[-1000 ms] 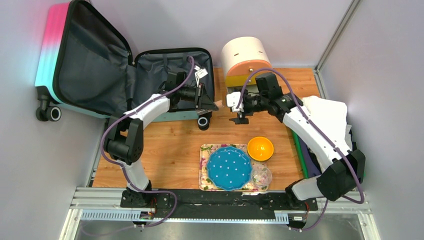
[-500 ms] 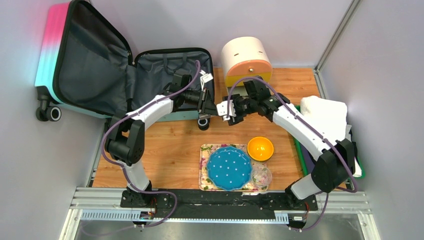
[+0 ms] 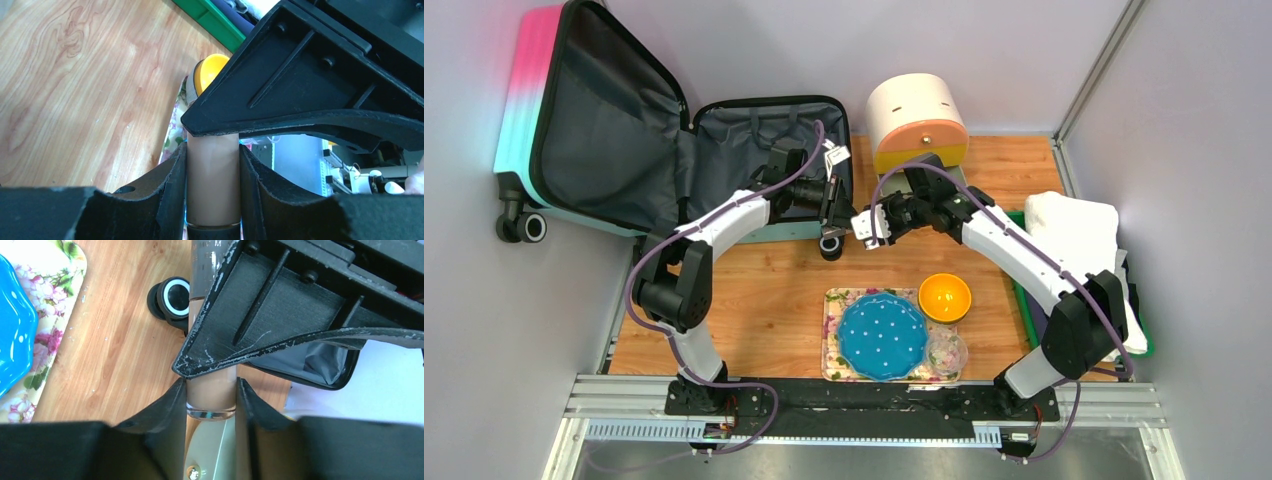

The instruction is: Open, take out, and arrange the luggage

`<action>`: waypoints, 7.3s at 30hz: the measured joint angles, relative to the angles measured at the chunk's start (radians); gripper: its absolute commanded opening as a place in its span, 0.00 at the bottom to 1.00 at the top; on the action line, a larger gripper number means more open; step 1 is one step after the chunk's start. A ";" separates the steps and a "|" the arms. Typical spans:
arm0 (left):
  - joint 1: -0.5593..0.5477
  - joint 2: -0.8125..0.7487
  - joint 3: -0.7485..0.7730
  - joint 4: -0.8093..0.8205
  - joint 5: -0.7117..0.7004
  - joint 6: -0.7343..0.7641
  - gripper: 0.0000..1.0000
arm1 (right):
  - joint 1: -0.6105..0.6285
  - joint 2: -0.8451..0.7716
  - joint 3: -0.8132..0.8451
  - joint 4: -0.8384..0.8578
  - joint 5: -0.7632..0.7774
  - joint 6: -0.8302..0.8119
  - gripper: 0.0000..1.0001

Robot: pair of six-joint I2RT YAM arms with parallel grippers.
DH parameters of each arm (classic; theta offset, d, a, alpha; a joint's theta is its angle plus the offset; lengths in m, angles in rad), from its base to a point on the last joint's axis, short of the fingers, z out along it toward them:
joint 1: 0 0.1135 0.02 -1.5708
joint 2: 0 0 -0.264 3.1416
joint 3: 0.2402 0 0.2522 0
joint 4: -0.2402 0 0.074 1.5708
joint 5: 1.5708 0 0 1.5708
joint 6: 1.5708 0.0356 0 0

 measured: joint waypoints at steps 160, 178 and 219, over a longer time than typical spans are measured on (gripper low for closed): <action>0.332 -0.055 0.036 -0.068 -0.274 0.152 0.79 | -0.237 0.549 -0.039 0.925 0.485 0.684 0.26; 0.332 -0.056 0.012 -0.039 -0.272 0.145 0.79 | 0.040 0.557 0.745 0.489 0.694 0.786 0.60; 0.400 -0.197 -0.238 0.150 -0.233 0.059 0.79 | -0.010 0.917 0.912 0.476 0.870 0.653 0.60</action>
